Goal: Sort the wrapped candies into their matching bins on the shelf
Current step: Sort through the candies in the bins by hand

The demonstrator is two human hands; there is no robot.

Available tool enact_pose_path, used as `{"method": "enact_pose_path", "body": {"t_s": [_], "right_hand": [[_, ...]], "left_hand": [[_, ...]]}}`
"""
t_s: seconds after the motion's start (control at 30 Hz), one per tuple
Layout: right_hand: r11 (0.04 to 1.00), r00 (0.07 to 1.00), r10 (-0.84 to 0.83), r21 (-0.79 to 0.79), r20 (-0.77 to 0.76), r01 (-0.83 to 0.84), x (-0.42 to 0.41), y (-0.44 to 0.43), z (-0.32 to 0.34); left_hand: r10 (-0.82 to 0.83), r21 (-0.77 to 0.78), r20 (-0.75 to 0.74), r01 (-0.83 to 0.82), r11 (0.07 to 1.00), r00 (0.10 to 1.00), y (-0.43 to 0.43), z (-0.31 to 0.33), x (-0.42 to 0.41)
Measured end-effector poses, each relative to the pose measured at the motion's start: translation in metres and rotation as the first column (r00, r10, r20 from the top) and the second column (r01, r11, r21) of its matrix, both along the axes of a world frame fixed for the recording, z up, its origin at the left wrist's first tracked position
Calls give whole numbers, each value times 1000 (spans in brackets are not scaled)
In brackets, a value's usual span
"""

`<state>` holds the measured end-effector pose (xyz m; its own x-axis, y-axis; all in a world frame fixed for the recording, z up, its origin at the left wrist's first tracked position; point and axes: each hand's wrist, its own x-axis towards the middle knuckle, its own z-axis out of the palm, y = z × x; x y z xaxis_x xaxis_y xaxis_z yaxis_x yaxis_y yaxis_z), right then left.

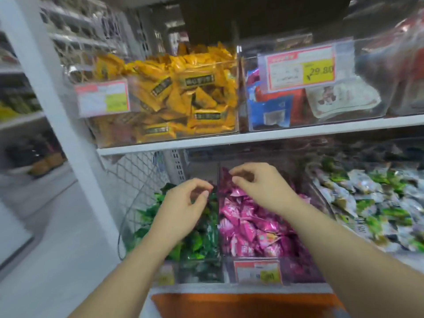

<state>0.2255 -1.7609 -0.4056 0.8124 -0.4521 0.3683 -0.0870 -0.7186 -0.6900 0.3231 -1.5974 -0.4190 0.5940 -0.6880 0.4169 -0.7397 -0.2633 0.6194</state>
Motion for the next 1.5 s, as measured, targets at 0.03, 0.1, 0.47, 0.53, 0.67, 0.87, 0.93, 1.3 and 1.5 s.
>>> {"method": "enact_pose_path", "body": {"t_s": [0.03,0.1,0.47,0.53,0.67,0.87,0.93,1.3,1.5], "right_hand": [[999,999,32,8,-31,-31,8,0,-3],[993,991,99,75,-90,-92,22,-3,-7],[942,957,241,275,-162,-190,66,-32,-19],[937,960,239,295,-144,-189,69,-35,-21],[936,954,261,279,-148,-213,71,-40,-23],[952,948,240,242,-207,-188,70,-42,-21],[951,944,247,243,-217,-193,69,-40,-19],[953,941,247,233,-230,-193,66,-35,-18],[949,939,254,248,-231,-196,66,-34,-17]], "left_hand": [[5,12,-43,-5,1000,999,2,0,12],[-5,34,-149,11,999,989,2,4,33],[-150,612,-113,188,768,982,-67,16,104],[-169,635,-125,209,743,978,-77,14,108],[-200,738,-207,287,611,958,-87,6,114],[-197,865,-204,271,422,959,-78,5,122],[-208,895,-158,229,384,965,-74,9,127],[-187,938,-85,141,317,979,-48,20,134],[-109,935,-51,86,344,993,-34,27,135]]}}
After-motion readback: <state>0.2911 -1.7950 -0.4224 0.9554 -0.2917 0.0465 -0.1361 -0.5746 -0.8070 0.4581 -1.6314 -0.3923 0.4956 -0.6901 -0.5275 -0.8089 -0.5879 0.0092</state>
